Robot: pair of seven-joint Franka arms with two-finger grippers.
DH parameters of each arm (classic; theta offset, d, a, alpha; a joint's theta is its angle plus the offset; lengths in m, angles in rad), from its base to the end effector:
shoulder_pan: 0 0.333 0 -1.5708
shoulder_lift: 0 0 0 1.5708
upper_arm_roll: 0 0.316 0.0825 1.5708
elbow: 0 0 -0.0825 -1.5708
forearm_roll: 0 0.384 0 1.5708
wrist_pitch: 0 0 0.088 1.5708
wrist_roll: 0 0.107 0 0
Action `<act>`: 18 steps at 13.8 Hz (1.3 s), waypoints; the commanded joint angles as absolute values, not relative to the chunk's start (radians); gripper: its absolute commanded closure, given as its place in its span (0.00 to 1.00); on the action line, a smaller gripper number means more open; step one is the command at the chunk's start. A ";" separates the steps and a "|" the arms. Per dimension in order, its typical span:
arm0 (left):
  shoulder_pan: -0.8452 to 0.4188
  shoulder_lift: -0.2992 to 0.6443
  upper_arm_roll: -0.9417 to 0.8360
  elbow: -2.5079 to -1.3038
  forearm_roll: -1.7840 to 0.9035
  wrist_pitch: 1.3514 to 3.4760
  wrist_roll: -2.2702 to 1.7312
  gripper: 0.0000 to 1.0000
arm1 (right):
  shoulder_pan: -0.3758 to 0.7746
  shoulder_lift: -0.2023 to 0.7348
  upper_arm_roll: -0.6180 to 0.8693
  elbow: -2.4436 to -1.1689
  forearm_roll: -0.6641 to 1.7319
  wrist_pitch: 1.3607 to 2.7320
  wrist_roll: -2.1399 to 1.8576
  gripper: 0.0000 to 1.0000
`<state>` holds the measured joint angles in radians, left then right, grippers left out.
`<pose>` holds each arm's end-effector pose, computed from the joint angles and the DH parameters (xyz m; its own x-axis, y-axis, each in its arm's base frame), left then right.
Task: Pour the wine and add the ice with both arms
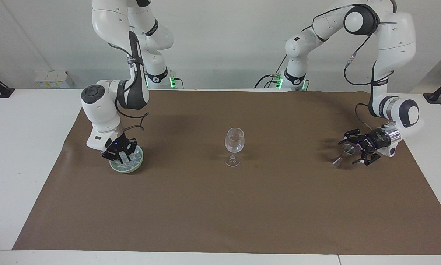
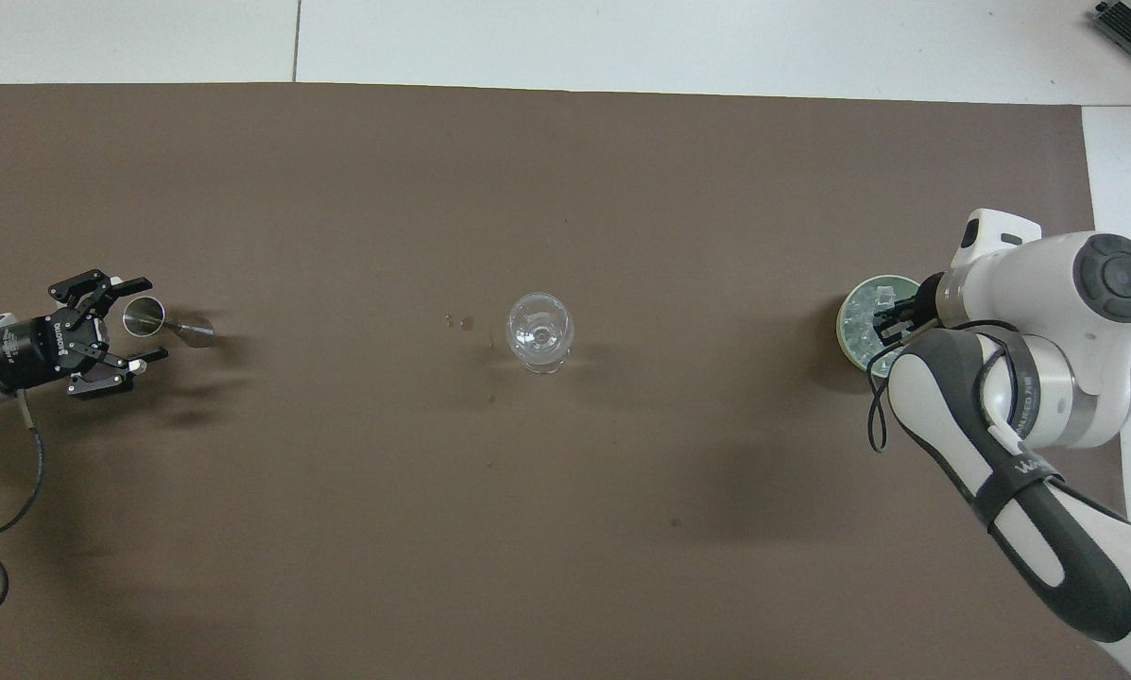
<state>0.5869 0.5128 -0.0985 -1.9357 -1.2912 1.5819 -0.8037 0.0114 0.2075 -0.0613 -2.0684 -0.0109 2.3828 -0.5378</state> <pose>0.5514 0.1807 0.2441 -0.1510 0.0984 -0.9836 0.9463 0.3020 -0.1151 0.5899 -0.0287 0.3424 0.8745 0.4782 0.0811 0.4733 -0.8779 0.0727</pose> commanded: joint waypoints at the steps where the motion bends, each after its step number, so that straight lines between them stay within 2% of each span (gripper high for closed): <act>1: 0.603 0.506 -0.103 -1.921 -1.284 1.543 -0.848 0.00 | 0.009 0.169 -0.063 -2.002 0.003 2.262 -0.517 1.00; 5: 0.603 0.485 -0.101 -1.913 -1.284 1.526 -0.885 0.00 | 0.011 0.138 -0.045 -1.902 0.003 2.105 -0.407 1.00; 12: 0.586 0.388 -0.103 -1.911 -1.284 1.516 -0.982 0.00 | 0.009 0.109 0.139 -1.697 0.003 1.820 -0.076 1.00; 15: 0.554 0.327 -0.103 -1.910 -1.267 1.532 -0.983 0.00 | 0.008 0.110 0.260 -1.646 0.003 1.801 0.133 1.00; 18: 0.506 0.264 -0.104 -1.878 -1.215 1.563 -0.983 0.00 | 0.008 0.112 0.365 -1.647 0.003 1.870 0.329 1.00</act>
